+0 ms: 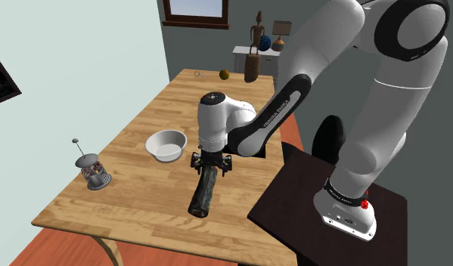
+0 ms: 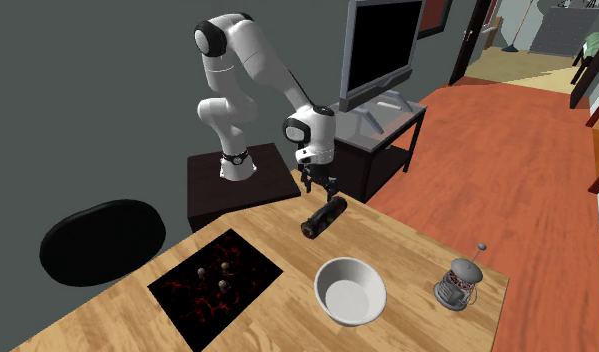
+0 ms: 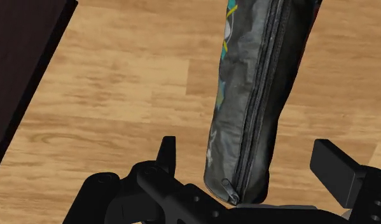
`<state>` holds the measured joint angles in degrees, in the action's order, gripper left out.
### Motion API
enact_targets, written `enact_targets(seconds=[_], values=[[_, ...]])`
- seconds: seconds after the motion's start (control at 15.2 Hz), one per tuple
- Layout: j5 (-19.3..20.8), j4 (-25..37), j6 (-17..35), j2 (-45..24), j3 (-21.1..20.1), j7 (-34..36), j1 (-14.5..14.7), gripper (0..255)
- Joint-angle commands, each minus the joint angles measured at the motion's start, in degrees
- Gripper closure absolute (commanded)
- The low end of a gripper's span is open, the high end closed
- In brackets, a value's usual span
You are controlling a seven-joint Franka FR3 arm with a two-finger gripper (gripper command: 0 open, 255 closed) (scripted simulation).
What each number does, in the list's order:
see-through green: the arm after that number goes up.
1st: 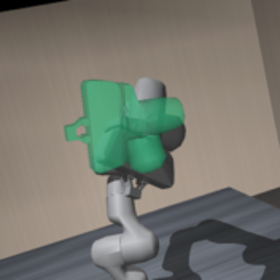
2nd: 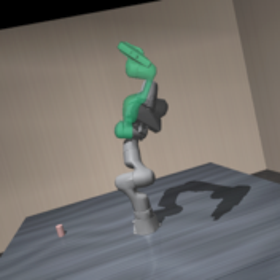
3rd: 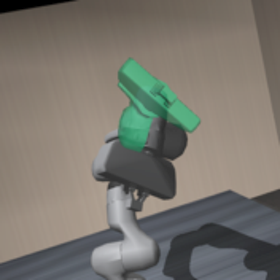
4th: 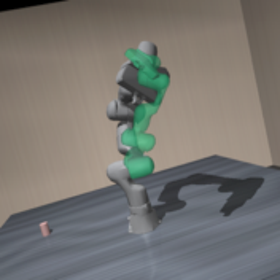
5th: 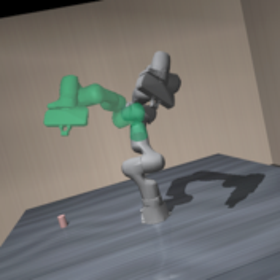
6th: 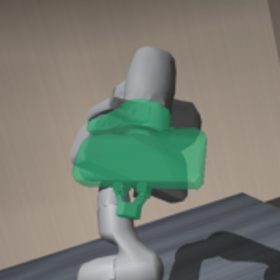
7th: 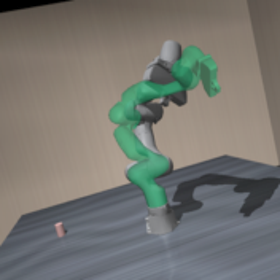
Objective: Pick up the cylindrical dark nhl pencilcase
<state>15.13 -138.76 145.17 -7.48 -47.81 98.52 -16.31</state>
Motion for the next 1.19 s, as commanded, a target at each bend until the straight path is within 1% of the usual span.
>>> enact_targets(seconds=[0.0,0.07,0.13,0.53,0.66,0.73,1.12], values=[[10.8,3.9,0.3,-7.4,3.7,11.1,3.2,0],[13.5,5.6,0.2,-9.8,6.0,14.2,5.4,0],[14.3,5.6,0.7,-10.4,7.0,14.8,6.3,0],[20.2,6.3,3.5,-15.0,11.2,19.1,9.5,0],[20.7,6.4,3.7,-15.4,11.6,19.5,9.8,0],[20.8,6.5,3.7,-15.5,11.6,19.7,9.9,255],[20.8,6.6,3.7,-15.6,11.7,19.6,9.9,255]])
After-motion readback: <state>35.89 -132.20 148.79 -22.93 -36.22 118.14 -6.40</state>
